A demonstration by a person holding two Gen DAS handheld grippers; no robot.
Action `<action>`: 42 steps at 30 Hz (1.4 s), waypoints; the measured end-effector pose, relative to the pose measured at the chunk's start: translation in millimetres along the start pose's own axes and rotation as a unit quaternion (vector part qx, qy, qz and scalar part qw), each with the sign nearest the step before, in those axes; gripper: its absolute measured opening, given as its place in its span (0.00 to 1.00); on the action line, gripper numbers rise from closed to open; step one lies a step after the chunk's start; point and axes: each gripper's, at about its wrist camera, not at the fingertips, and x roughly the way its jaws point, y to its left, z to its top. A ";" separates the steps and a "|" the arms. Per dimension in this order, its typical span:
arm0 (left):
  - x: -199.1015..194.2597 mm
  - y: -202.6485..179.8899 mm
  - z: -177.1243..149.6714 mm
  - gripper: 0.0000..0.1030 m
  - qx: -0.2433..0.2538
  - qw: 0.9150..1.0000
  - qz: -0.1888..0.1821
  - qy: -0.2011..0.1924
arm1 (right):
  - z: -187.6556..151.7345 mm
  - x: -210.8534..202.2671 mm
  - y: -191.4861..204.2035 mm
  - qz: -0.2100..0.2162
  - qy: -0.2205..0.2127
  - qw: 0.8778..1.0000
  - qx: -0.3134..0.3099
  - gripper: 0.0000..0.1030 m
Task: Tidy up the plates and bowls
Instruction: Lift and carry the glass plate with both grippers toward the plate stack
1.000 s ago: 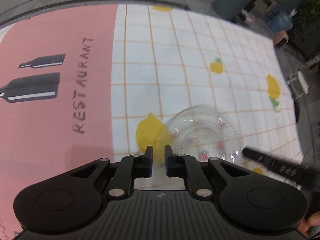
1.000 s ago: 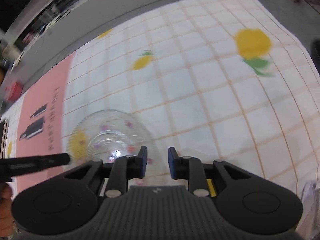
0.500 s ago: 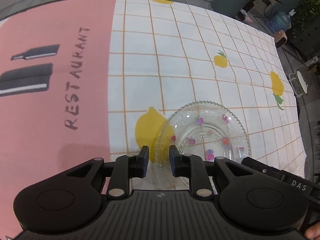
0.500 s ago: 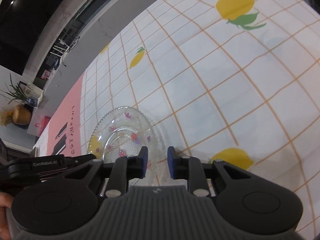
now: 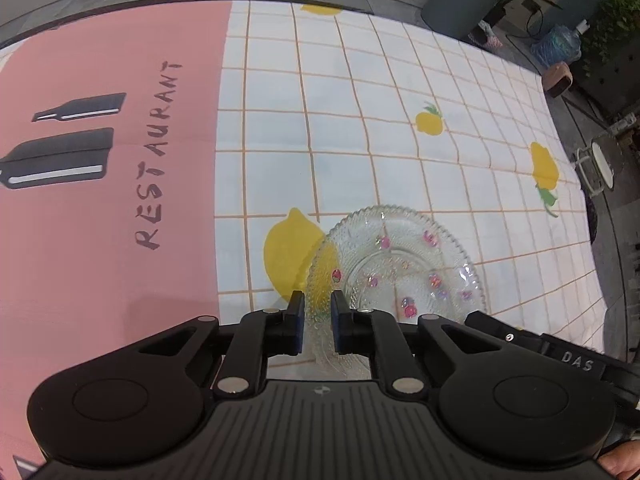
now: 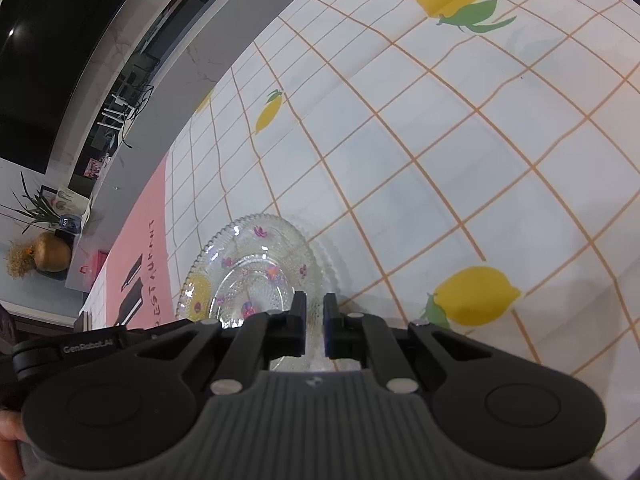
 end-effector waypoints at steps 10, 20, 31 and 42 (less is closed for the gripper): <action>-29.2 -4.4 -22.9 0.11 -0.017 1.000 -0.002 -0.020 | -10.7 -24.9 4.7 0.010 0.000 1.000 -0.008 0.06; -63.7 -11.3 -66.2 0.10 -0.011 0.998 -0.003 -0.054 | -36.1 -55.6 3.3 0.029 0.005 0.999 -0.030 0.06; -87.5 -11.0 -121.1 0.10 -0.032 0.997 0.008 -0.070 | -72.5 -78.4 -3.3 0.037 0.021 0.998 -0.046 0.06; -85.8 -4.9 -165.5 0.10 -0.039 0.996 0.024 -0.070 | -101.9 -77.6 -12.7 0.030 0.045 0.997 -0.052 0.06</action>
